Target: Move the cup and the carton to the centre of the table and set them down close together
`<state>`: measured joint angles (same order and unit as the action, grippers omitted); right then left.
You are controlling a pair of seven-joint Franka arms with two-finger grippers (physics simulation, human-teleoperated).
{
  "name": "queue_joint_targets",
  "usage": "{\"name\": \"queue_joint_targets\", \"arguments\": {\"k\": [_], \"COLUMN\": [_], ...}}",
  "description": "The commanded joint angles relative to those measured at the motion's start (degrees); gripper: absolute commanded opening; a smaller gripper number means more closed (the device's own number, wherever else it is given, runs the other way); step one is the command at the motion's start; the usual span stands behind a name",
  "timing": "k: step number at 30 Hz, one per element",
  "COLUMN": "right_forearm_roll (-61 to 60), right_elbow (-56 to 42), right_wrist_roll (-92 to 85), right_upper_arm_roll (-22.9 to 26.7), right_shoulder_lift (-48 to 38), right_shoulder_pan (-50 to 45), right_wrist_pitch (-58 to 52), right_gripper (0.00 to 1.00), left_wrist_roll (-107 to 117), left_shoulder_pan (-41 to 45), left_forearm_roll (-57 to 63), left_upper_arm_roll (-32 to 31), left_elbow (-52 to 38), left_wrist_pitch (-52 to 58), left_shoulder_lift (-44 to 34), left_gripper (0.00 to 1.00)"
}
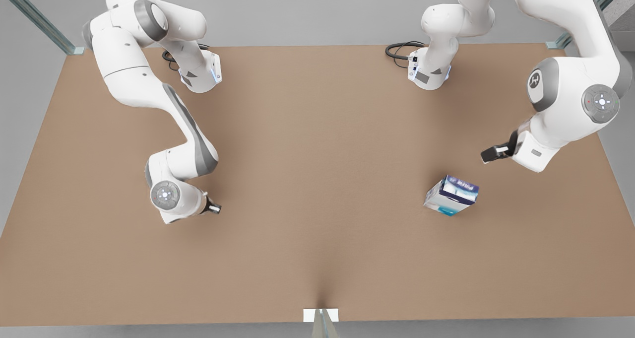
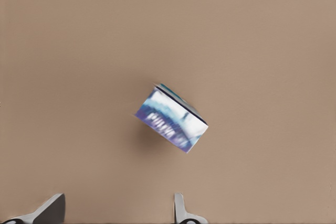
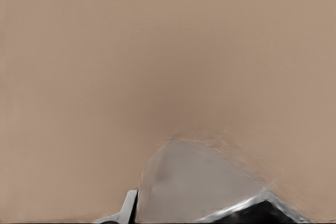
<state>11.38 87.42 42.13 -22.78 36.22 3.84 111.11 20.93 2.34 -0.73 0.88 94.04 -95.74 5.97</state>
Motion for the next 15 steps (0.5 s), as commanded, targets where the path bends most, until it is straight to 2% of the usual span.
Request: {"name": "queue_joint_targets", "arguments": {"k": [1,4,5,7,9,11,13,15], "right_forearm_roll": [0.5,4.7,4.5,3.7,2.2,-0.7,-0.7,-0.7], "right_elbow": [-1.4,-18.4,-23.3,-34.9,-44.8,-49.8,-50.5,-51.5], "right_wrist_roll": [2.0,18.5,19.5,22.1,25.5,28.4,29.9,29.9], "right_upper_arm_roll": [-0.7,-2.5,-1.1,5.5,6.5,8.0,7.9,7.7], "right_shoulder_lift": [0.9,10.3,12.5,18.4,24.0,27.5,30.0,31.6], "right_shoulder_pan": [-0.9,-11.6,-16.1,-26.8,-31.6,-35.3,-38.4,-39.4], "right_wrist_pitch": [-0.6,-4.4,-4.9,-6.0,-5.9,-4.8,1.9,4.1], "right_gripper": [0.21,0.21,0.21,0.21,0.21,0.21,0.21,0.21], "left_wrist_roll": [3.2,16.5,16.8,17.7,22.6,26.7,31.5,30.8], "left_shoulder_pan": [0.6,0.9,0.9,0.9,0.9,0.9,1.2,2.0], "left_forearm_roll": [-0.3,-2.4,-2.3,-2.2,-2.0,-2.2,-3.8,-3.8], "left_upper_arm_roll": [0.0,0.0,0.0,0.2,1.4,1.4,1.3,1.3], "left_elbow": [0.4,1.7,3.9,6.5,9.7,10.5,13.4,15.6], "left_wrist_pitch": [-1.2,-6.9,-9.9,-14.7,-19.6,-20.4,-23.3,-24.3], "left_shoulder_lift": [0.0,2.4,2.9,3.8,4.0,4.8,4.6,4.7], "left_gripper": [1.0,1.0,1.0,1.0,1.0,1.0,1.0,1.0]}}
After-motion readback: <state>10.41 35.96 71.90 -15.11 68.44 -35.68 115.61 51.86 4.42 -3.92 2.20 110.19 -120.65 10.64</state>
